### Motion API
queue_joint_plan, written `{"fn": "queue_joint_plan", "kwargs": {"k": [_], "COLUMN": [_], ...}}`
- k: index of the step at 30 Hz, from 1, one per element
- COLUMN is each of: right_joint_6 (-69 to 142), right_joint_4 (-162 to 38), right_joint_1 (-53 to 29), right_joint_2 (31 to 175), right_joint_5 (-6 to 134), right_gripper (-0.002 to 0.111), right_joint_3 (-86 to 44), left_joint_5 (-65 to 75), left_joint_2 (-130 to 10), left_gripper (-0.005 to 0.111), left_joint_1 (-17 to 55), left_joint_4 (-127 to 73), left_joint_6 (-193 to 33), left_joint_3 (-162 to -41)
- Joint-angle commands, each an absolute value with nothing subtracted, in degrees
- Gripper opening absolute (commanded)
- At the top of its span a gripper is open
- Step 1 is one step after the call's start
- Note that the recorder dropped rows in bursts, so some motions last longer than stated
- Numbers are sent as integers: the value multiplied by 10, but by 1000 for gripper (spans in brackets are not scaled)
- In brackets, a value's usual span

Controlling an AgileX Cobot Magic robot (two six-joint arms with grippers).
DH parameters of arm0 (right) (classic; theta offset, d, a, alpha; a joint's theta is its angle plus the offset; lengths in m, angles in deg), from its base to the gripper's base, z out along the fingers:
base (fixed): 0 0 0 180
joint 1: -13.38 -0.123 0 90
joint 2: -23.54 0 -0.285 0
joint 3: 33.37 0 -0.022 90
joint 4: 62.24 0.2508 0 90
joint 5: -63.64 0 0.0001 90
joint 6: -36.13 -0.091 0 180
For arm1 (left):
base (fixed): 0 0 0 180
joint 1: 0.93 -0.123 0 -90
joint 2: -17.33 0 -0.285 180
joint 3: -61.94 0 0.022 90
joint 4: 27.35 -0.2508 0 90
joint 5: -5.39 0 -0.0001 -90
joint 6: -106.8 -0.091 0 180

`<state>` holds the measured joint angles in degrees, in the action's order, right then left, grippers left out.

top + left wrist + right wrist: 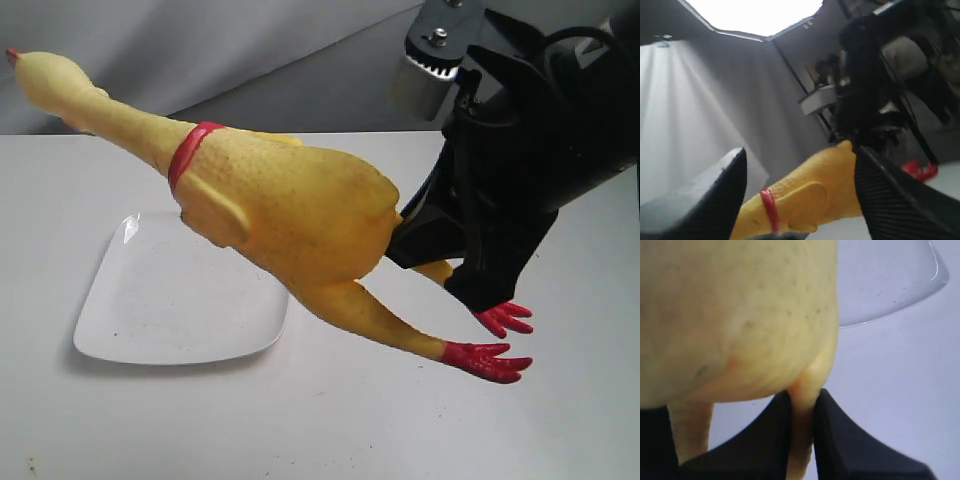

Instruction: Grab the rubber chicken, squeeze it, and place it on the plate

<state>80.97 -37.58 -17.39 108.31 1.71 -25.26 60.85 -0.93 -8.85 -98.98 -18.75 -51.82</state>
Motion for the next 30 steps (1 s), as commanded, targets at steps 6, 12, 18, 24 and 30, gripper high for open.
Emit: {"fn": "queue_joint_plan", "kwargs": {"k": [6, 12, 18, 24, 30], "right_joint_6": [805, 805, 804, 804, 805], "right_joint_4": [-324, -309, -309, -301, -294], "right_joint_1": [-175, -175, -175, -175, -175], "right_joint_2": [1078, 1078, 1078, 1078, 1078], "right_joint_5": [27, 26, 26, 26, 26], "right_gripper": [0, 0, 0, 0, 0], "right_joint_3": [-253, -253, -253, -253, -253], "left_joint_5": [498, 442, 413, 411, 404], "left_joint_2": [-234, -353, -402, -451, -478], "left_gripper": [77, 79, 79, 79, 72], "left_joint_1": [18, 85, 143, 174, 174], "left_joint_4": [-1273, -1273, -1166, -1104, -1097], "left_joint_6": [-255, -436, -629, -722, -751], "left_joint_3": [-730, -731, -731, -731, -731]}}
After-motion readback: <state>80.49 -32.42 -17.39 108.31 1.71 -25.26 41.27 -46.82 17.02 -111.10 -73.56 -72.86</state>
